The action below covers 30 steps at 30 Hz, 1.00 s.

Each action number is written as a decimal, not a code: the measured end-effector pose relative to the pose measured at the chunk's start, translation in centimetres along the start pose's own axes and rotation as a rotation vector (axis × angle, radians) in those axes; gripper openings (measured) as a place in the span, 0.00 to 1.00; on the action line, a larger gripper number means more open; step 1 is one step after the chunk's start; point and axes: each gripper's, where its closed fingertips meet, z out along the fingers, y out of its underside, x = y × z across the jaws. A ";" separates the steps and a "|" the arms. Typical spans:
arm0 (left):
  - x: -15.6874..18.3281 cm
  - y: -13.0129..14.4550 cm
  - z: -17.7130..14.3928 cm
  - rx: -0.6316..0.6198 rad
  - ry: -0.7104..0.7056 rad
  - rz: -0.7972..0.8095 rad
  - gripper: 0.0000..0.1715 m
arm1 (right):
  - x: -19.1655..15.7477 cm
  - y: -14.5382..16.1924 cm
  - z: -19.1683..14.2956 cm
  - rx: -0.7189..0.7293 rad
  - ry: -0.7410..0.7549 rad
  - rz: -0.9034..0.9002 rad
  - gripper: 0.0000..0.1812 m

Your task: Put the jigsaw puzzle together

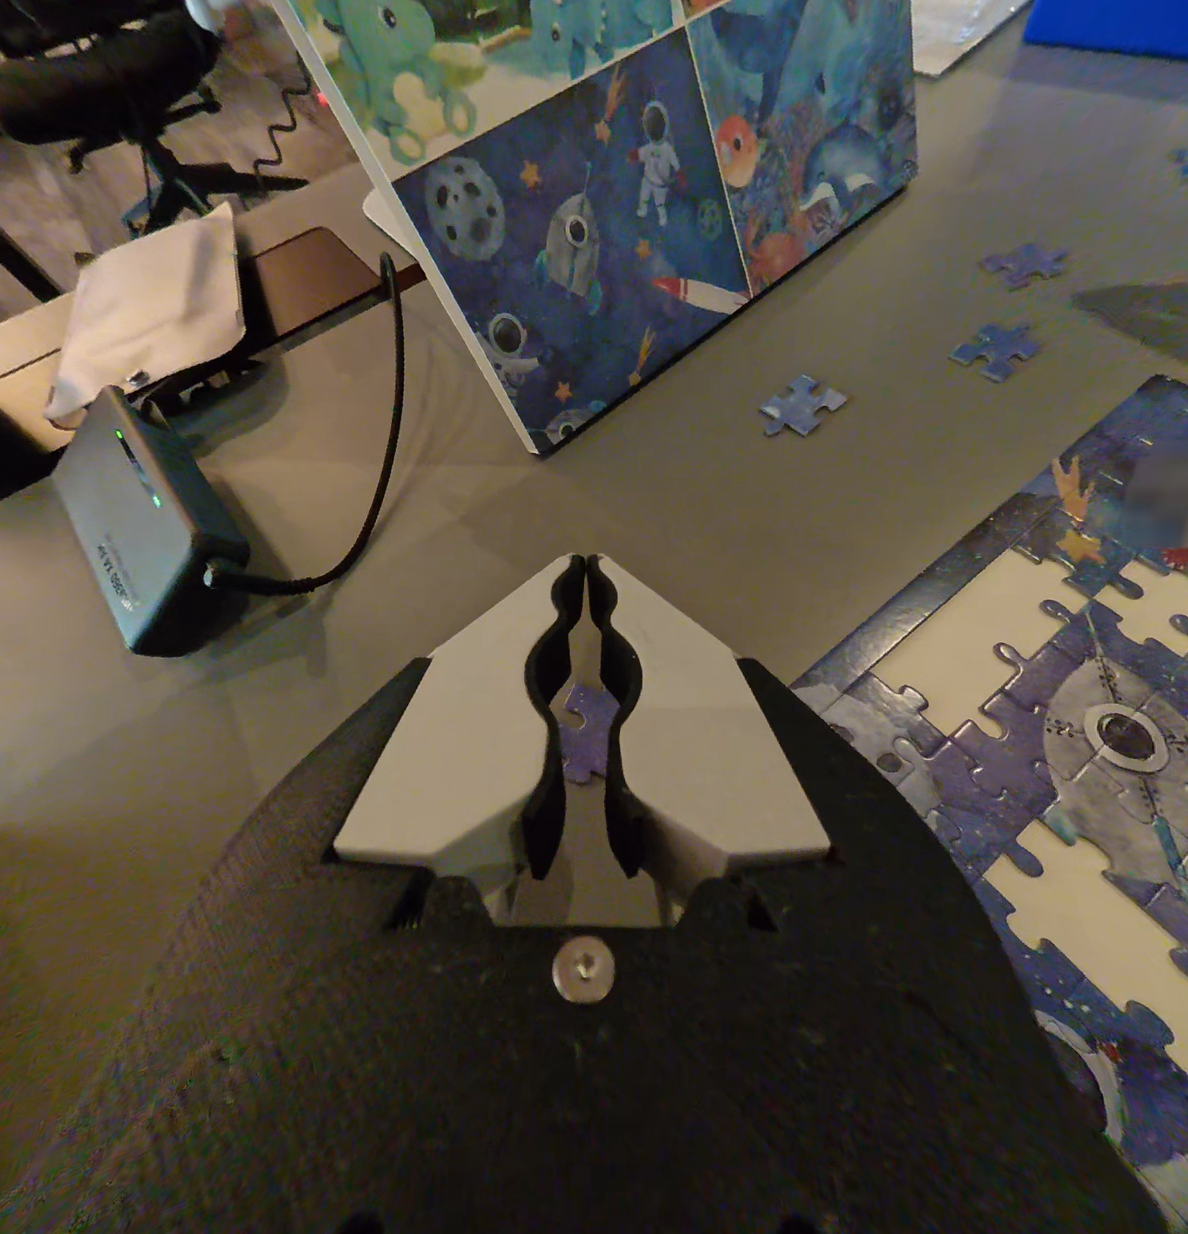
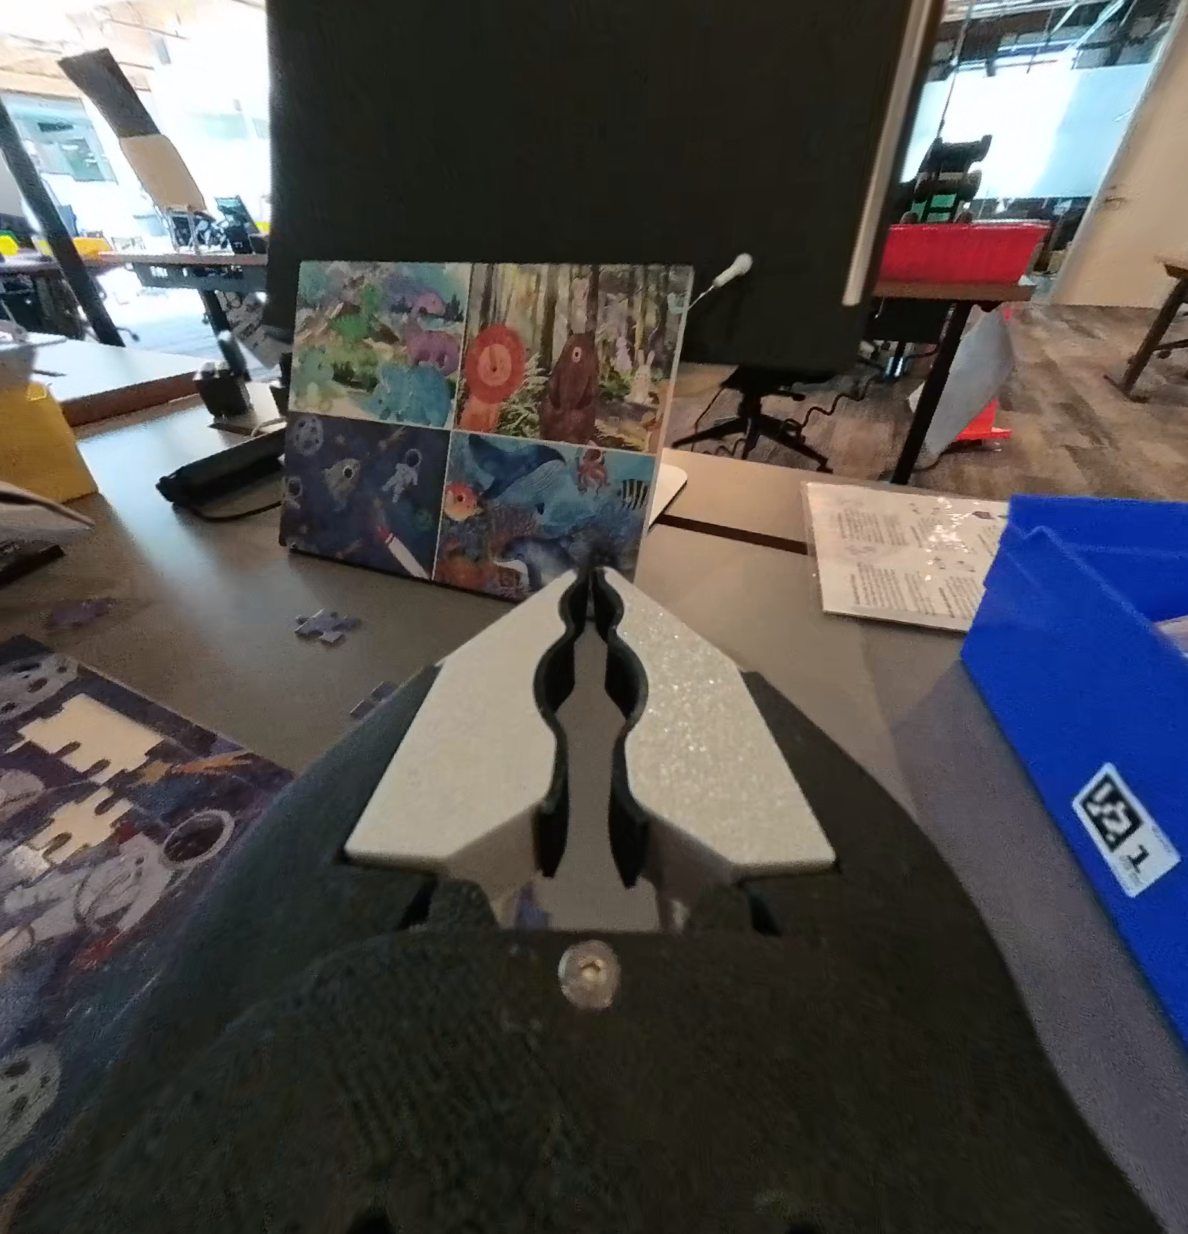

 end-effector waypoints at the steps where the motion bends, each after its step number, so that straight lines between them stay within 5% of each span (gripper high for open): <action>1: 0.0 0.0 0.0 0.004 0.003 -0.011 0.00 | -0.4 0.3 0.0 -0.008 -0.011 -0.005 0.00; 6: 0.8 -0.3 0.1 0.015 0.035 -0.048 0.00 | -1.5 1.5 0.8 -0.079 -0.043 -0.036 0.00; 26: 1.4 0.0 0.4 -0.004 0.042 -0.023 0.00 | -1.5 -0.2 0.1 0.011 -0.018 -0.044 0.00; 30: 1.5 0.0 0.4 -0.005 0.047 -0.027 0.00 | 2.8 -0.1 -1.8 -0.027 0.187 -0.201 0.00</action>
